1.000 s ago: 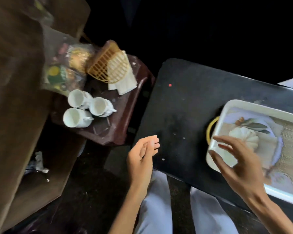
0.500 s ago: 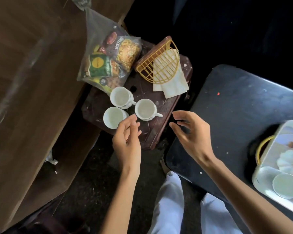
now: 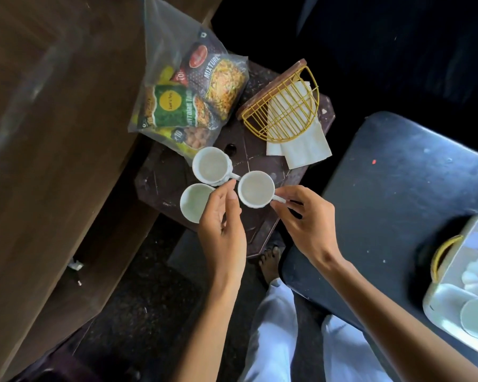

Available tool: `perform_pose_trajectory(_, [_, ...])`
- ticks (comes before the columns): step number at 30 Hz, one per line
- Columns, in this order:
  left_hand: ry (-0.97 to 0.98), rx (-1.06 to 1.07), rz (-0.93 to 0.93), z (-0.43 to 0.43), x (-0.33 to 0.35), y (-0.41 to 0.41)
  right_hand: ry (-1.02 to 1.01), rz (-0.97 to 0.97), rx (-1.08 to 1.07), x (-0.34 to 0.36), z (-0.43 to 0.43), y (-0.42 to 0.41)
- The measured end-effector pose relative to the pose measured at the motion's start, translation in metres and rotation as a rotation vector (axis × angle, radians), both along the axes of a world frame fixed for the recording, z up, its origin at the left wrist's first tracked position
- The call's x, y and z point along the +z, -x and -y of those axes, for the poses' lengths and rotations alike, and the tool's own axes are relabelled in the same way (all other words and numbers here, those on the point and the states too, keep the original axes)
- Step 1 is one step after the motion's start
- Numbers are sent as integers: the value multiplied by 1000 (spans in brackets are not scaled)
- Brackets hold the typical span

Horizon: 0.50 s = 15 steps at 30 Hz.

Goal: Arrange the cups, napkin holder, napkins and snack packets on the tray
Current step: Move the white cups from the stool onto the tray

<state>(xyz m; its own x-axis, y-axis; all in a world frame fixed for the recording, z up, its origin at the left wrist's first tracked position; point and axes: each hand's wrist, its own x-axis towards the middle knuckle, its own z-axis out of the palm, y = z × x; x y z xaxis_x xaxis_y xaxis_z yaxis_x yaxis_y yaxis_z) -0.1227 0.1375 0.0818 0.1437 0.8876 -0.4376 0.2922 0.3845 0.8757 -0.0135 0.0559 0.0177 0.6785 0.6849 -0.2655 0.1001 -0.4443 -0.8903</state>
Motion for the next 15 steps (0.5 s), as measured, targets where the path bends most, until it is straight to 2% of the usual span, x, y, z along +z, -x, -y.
perform_pose_trajectory(15, [47, -4, 83, -1, 4, -5, -63, -29, -107, 6, 7, -1])
